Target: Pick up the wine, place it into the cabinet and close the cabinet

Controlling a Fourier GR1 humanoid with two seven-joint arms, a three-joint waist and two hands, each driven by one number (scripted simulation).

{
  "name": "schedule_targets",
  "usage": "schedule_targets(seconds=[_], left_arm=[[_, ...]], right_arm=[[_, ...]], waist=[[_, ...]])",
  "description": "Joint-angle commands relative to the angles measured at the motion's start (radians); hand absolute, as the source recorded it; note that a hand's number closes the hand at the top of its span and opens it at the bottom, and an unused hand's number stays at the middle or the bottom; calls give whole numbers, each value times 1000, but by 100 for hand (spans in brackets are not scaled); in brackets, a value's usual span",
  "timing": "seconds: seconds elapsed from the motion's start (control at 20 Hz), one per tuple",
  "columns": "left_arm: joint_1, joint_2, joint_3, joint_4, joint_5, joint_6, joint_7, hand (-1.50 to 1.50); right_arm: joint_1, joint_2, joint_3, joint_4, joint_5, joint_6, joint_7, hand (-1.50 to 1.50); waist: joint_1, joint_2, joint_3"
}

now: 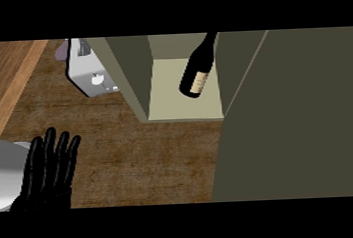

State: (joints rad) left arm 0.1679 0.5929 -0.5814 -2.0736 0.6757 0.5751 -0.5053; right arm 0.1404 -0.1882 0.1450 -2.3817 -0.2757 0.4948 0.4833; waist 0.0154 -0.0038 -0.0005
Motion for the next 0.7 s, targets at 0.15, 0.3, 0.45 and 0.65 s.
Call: schedule_targets(seconds=[0.15,0.3,0.45,0.65], left_arm=[[235,95,147,-135,70,-109,-76,-150],[332,150,249,-172,118,-176,-91,-150],[400,149,315,-143,158,-261,-112,-150],[496,200,469,-111,233,-395,-145,-150]], right_arm=[[31,52,196,-151,-51,-60,135,150],[-4,98,335,-167,57,-129,214,150],[-67,158,433,-80,169,-163,193,150],[-147,186,505,-72,261,-230,213,150]], waist=[[3,-3,-1],[7,-5,-2],[3,-3,-1],[11,-6,-2]])
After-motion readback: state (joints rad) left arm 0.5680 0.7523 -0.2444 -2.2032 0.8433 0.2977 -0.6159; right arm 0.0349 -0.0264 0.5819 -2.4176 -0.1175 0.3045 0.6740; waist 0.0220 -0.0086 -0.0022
